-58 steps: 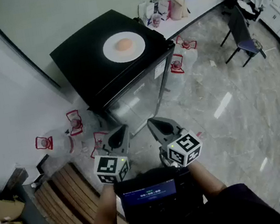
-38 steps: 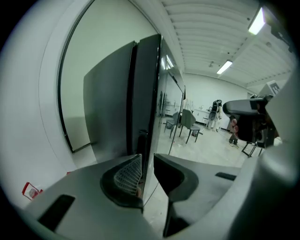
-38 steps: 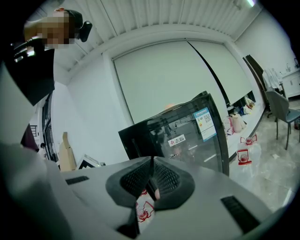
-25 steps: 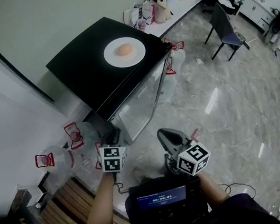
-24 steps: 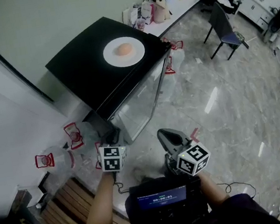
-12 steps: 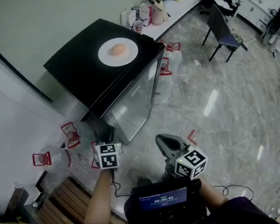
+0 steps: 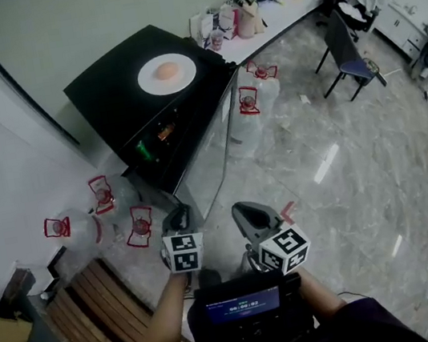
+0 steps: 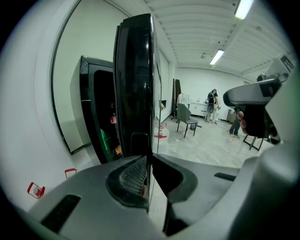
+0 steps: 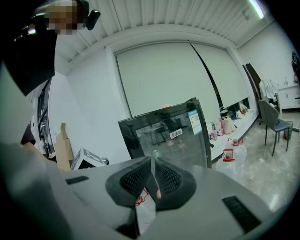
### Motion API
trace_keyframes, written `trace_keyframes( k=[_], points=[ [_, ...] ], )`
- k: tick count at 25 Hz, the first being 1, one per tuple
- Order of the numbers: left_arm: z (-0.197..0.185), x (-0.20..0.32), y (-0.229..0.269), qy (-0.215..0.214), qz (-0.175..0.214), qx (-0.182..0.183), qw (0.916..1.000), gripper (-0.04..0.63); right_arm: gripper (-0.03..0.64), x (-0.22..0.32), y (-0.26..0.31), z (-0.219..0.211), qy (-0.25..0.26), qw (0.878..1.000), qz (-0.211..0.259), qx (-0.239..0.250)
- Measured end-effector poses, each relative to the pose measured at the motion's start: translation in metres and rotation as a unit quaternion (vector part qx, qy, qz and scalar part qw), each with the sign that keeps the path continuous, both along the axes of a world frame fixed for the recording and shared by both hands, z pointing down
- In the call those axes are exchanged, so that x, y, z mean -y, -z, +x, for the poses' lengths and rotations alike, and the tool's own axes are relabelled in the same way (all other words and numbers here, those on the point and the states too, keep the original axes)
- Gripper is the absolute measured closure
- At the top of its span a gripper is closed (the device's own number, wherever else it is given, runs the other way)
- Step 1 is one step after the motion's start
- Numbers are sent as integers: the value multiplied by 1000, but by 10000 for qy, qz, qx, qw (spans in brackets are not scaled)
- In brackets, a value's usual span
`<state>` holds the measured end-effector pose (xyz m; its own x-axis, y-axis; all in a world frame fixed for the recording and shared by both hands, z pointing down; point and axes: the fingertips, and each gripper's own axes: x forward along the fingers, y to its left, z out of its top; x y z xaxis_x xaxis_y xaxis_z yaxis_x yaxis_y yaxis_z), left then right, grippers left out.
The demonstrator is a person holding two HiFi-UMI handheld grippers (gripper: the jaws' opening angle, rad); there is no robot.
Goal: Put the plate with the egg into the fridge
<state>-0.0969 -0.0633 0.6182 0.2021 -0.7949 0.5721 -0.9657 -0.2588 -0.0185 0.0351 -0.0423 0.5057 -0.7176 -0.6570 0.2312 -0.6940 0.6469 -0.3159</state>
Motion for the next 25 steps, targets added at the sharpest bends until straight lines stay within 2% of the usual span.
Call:
trace_keyframes(
  k=[2,6,9,12,14,18,22,25],
  points=[
    [16,-7,-3,105,-3,-22,9999,557,594,-7,3,-2,118,9998,-4,-128],
    [42,-18,-2,348,37,-91,9993,557,441,-22,11,-14,522,9980,-83,-344],
    [59,-27,2,293,159,-127,9994,557,422,-23,15,-19,601,9969,128,-494],
    [68,-47,11,-31,362,-36,9993,557,398,-17,13,-27,590,9961,398,-514],
    [59,-63,15,-103,482,126,9987,557,358,-13,12,-36,526,9962,399,-561],
    [17,-82,17,233,515,226,9981,557,330,10,15,-60,81,9957,611,-687],
    [-18,-79,29,465,656,257,9964,557,304,33,19,-89,-162,9903,904,-1039],
    [-41,-67,46,499,837,257,9949,557,272,44,19,-106,-344,9896,838,-1116]
  ],
)
